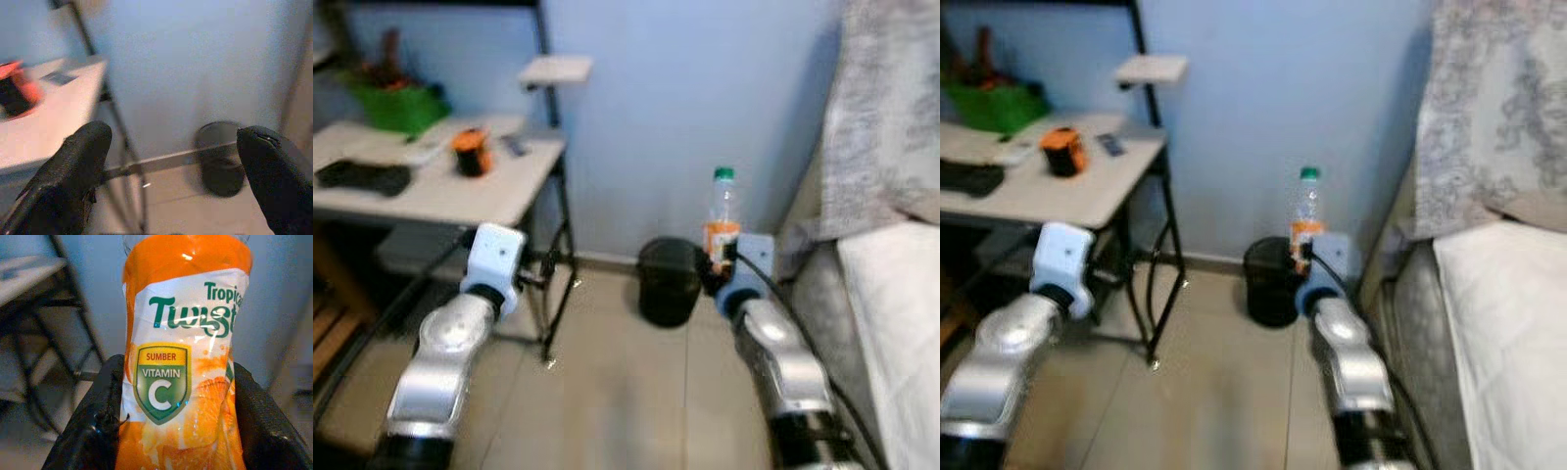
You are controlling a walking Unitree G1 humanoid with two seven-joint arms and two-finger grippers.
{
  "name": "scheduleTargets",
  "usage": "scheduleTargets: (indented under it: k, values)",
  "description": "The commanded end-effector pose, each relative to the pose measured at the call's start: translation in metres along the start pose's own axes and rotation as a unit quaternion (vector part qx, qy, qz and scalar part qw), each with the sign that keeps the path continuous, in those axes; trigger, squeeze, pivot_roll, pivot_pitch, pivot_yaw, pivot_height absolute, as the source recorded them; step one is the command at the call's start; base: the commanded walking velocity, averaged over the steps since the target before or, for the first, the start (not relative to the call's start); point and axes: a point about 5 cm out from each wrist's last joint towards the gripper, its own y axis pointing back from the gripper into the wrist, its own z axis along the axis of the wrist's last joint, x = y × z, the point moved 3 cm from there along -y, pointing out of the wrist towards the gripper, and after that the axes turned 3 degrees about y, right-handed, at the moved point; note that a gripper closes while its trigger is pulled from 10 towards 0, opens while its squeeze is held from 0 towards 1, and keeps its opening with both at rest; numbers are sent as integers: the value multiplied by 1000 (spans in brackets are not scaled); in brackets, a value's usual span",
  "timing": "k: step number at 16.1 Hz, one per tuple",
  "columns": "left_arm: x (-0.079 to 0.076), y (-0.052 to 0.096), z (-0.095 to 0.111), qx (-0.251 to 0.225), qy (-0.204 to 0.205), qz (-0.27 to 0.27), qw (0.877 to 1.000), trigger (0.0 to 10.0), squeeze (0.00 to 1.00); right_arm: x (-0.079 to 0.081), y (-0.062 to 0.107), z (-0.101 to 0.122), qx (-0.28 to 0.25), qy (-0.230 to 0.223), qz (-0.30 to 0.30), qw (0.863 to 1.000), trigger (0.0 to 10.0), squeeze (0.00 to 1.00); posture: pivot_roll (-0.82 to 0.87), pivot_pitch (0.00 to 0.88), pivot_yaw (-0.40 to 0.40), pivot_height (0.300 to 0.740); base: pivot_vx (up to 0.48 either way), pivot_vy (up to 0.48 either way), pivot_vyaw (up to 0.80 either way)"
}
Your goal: Clean up the room
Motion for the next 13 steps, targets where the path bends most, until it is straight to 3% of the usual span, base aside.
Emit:
scheduleTargets:
  k: [1, 6, 13]
  values:
    - [6, 1, 5, -6, -9, 6, 1000, 10000, 0, 4, -2, 8, -11, 1, 2, 1000, 10000, 0, 71, 0, 16, 740, 409, 0, 0]
    - [5, 0, 5, -7, -12, -3, 1000, 10000, 0, 3, -4, 6, -3, 7, -3, 1000, 10000, 0, 67, 0, 24, 740, 413, 0, 0]
    - [5, 3, 2, -1, -16, -13, 1000, 10000, 0, 2, -5, 3, 8, 7, -7, 1000, 10000, 0, 67, 0, 26, 740, 411, 0, -229]
